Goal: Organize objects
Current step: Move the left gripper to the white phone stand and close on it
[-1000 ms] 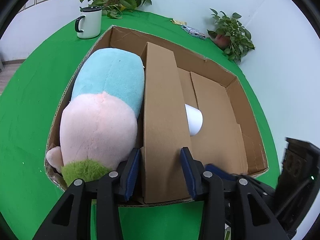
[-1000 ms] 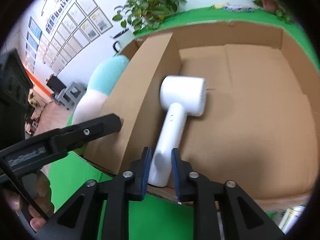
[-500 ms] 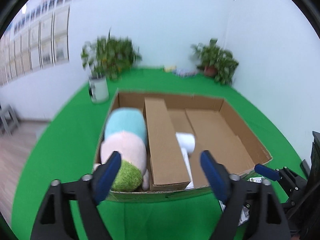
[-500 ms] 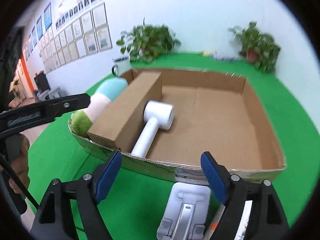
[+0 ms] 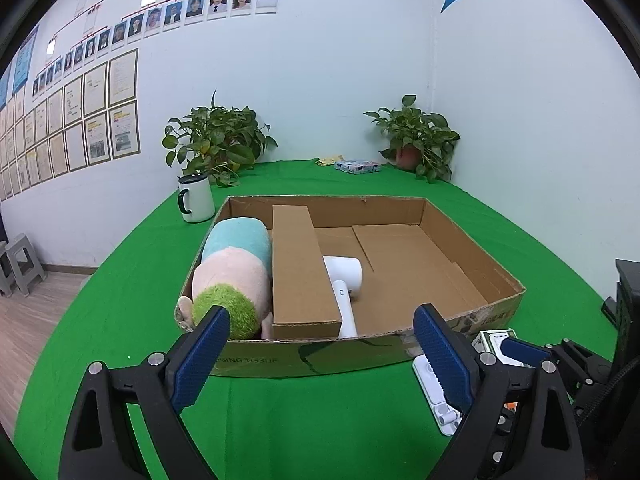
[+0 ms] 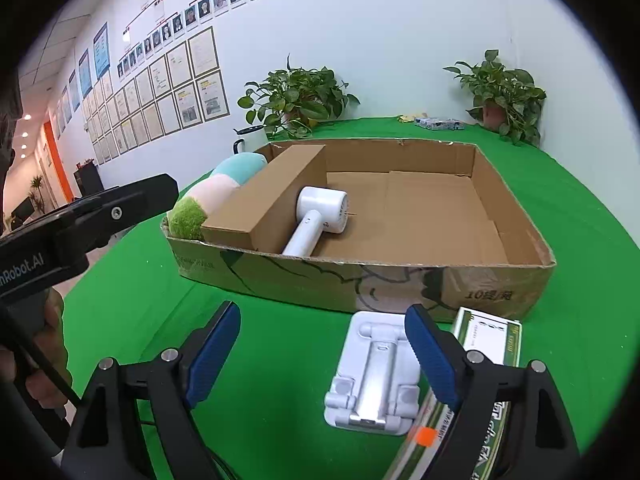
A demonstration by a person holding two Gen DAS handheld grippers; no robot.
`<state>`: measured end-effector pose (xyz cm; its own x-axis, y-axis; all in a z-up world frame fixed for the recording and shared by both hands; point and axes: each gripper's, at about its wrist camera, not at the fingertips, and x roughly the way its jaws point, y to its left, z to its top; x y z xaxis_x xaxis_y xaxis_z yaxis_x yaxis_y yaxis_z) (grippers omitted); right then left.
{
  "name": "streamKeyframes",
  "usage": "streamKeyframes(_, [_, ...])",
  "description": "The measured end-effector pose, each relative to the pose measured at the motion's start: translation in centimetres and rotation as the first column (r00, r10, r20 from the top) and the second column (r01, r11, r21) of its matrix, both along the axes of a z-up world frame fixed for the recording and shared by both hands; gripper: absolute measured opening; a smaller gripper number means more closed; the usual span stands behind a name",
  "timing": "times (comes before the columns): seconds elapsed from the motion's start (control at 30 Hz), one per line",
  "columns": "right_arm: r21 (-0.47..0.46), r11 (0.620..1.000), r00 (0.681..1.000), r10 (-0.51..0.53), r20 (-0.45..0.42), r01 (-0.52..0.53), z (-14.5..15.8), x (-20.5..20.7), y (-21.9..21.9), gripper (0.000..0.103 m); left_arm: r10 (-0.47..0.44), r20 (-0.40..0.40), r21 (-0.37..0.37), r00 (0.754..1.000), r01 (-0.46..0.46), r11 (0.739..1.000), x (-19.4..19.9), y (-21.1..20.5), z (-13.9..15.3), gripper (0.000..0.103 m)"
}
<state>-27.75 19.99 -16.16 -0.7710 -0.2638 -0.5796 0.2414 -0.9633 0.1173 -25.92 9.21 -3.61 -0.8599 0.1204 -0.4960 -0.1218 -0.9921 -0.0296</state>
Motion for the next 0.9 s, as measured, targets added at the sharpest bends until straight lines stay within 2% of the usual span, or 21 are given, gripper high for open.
streamKeyframes(0.2, [-0.002, 1.0, 1.0, -0.014, 0.009, 0.014, -1.1, 0.7, 0.3, 0.085, -0.015, 0.025, 0.003, 1.0, 0.015, 1.0, -0.8, 0.5, -1.6, 0.093])
streamKeyframes(0.5, [0.004, 0.999, 0.996, 0.048, 0.069, -0.049, -3.1, 0.6, -0.5, 0.085, -0.027, 0.082, 0.034, 0.996, 0.024, 0.999, -2.2, -0.3, -3.9, 0.093])
streamKeyframes(0.67, [0.009, 0.999, 0.995, 0.037, 0.089, -0.038, -3.8, 0.3, -0.3, 0.085, -0.048, 0.105, 0.035, 0.993, 0.044, 0.998, -2.7, 0.2, -5.1, 0.093])
streamKeyframes(0.9, [0.082, 0.997, 0.994, 0.003, 0.109, -0.012, -4.8, 0.5, 0.6, 0.085, -0.085, 0.148, 0.076, 0.985, 0.075, 0.994, -3.5, 1.6, -7.1, 0.093])
